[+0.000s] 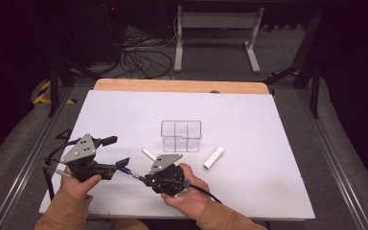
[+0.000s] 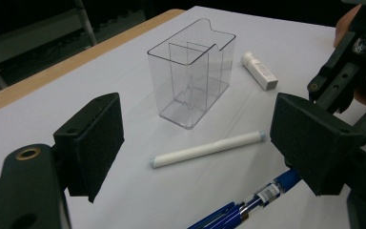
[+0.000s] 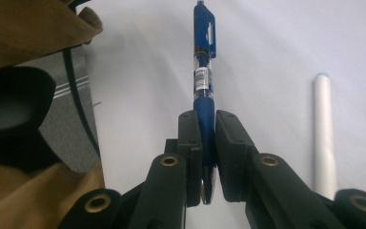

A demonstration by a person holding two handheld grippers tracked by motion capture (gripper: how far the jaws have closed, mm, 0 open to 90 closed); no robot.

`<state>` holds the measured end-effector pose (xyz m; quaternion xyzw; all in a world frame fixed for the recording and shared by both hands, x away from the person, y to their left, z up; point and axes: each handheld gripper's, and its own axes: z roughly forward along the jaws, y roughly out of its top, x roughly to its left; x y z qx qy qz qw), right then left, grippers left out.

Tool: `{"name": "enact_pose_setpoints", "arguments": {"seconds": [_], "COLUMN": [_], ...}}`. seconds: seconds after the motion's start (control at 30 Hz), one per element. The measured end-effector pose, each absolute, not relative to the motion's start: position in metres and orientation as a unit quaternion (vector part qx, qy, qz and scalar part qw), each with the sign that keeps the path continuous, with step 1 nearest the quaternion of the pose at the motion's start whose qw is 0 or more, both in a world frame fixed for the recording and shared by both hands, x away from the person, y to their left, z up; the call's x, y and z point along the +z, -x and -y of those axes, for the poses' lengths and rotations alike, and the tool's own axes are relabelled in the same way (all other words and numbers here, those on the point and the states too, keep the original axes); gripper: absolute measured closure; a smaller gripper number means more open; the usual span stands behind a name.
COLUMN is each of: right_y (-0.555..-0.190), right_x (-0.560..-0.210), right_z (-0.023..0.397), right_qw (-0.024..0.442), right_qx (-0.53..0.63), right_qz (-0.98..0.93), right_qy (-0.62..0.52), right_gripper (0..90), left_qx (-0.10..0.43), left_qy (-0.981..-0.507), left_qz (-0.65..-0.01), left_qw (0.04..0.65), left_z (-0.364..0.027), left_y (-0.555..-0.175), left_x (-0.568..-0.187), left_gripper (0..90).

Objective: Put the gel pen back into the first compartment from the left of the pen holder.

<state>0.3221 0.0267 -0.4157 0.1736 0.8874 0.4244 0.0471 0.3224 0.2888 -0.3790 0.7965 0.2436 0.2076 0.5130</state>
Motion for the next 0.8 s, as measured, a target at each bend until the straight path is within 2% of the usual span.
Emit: {"name": "enact_pose_setpoints", "arguments": {"seconds": [0.6, 0.8], "right_y": [-0.346, -0.352], "right_x": [-0.382, -0.375], "right_z": [0.026, 0.04], "right_qw": [0.058, 0.046], "right_qx": [0.378, 0.36], "right_qz": [-0.921, -0.929], "right_qy": [-0.077, -0.068], "right_gripper": [81.8, 81.8], "left_qx": [0.199, 0.171], "left_qy": [-0.803, -0.804], "left_qz": [-0.227, -0.218], "left_qw": [0.514, 0.527], "left_z": [-0.28, -0.274], "left_y": [-0.321, -0.323], "left_x": [-0.377, -0.377], "left_gripper": [19.4, 19.4]}}
